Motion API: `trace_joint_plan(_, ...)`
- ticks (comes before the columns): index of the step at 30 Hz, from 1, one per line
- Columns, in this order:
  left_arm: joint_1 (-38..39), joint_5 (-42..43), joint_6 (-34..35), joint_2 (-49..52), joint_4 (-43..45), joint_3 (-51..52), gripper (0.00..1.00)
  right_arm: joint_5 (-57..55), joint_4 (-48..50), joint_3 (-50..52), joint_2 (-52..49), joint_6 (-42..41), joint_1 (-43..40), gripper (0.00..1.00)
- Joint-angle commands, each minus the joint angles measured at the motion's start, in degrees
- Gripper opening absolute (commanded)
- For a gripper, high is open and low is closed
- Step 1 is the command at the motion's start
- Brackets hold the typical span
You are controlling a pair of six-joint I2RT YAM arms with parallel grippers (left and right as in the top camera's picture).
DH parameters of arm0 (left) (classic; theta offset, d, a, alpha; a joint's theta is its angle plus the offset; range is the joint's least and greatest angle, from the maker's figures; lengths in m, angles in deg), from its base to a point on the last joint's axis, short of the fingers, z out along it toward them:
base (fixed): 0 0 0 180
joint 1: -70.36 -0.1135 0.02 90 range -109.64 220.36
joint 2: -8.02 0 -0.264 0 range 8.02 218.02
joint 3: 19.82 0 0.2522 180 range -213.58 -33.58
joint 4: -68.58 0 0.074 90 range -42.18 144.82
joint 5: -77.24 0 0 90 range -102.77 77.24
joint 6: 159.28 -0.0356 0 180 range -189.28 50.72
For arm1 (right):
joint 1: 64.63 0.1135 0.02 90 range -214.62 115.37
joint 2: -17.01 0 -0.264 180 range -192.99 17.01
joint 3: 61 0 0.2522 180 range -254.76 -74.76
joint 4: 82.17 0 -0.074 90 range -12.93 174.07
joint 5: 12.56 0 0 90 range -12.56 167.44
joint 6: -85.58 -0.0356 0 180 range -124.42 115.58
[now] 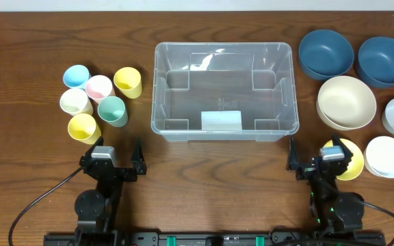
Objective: Pack container
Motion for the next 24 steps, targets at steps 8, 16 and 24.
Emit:
trace_joint_plan(8,0.13,0.42,-0.96,-0.33,-2.08,0.92,0.98,8.09,-7.06,-13.79,-7.21,2.60,-0.52,0.99)
trace_joint_plan(16,0.13,0.42,-0.98,-0.33,-2.08,0.92,0.98,8.76,-19.45,-43.78,-30.82,6.16,-0.57,0.99)
trace_joint_plan(24,0.13,0.42,-0.98,-0.33,-2.08,0.92,0.98,12.24,-47.10,-74.18,-59.23,5.99,-5.03,0.99)
